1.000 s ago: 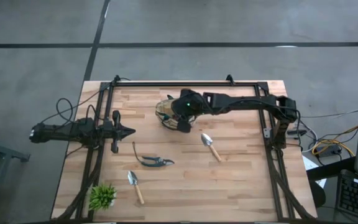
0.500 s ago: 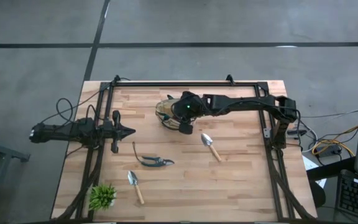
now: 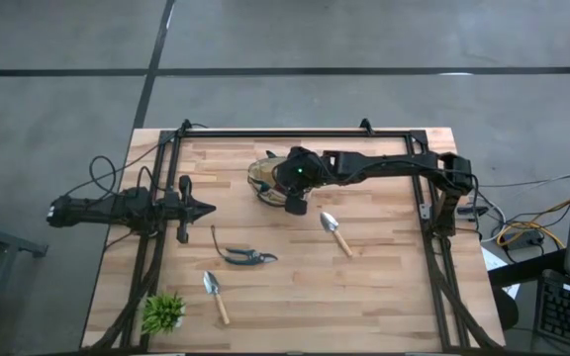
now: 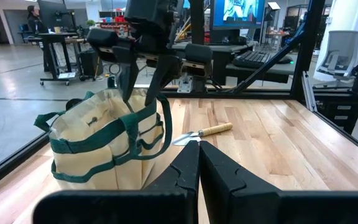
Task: Pick & Place Garden tools in Gardening bag
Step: Adjust the brown gardening bag
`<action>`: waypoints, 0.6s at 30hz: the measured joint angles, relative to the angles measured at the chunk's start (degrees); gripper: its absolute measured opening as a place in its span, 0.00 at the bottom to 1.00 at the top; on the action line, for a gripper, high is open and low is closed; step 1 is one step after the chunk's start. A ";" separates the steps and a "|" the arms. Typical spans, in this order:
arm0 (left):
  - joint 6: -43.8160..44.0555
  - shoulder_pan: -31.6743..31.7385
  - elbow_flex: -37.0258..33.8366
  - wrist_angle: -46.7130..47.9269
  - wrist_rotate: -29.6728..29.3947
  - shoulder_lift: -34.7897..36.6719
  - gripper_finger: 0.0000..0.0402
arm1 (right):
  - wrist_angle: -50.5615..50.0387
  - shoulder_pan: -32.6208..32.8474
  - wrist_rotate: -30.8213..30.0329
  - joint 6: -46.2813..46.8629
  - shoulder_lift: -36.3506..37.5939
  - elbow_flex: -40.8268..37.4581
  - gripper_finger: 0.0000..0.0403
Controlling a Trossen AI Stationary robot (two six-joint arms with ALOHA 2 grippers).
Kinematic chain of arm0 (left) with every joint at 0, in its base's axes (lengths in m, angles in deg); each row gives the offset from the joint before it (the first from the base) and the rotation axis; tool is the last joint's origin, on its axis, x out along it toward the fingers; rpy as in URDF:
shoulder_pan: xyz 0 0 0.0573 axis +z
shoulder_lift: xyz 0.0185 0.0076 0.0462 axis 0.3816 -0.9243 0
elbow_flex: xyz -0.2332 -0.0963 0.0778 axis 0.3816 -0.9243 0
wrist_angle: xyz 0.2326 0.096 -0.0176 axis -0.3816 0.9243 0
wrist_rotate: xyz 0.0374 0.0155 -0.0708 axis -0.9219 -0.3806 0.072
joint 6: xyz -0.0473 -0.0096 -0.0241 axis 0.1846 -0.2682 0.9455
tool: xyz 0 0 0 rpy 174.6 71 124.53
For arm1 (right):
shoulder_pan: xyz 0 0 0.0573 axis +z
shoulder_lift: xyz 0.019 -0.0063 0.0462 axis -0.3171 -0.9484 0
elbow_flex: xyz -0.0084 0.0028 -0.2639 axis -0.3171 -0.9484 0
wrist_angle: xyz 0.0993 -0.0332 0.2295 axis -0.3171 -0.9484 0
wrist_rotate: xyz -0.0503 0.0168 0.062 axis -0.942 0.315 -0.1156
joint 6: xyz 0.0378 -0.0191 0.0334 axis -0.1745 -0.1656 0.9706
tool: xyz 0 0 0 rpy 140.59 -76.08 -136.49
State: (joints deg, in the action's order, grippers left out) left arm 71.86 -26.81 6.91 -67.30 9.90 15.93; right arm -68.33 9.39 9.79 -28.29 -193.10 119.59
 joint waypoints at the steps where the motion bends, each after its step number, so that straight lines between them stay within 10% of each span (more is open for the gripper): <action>1: -0.01 0.02 0.00 0.00 0.00 0.00 0.04 | 0.00 0.02 0.58 0.11 0.02 0.00 0.36; 18: 0.01 0.02 0.01 0.00 0.00 -0.02 0.04 | -1.13 0.86 1.43 0.67 0.27 0.11 0.35</action>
State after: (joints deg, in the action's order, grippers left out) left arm 71.86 -26.79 6.91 -67.30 9.90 15.91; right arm -69.46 10.25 11.22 -27.61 -192.83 119.70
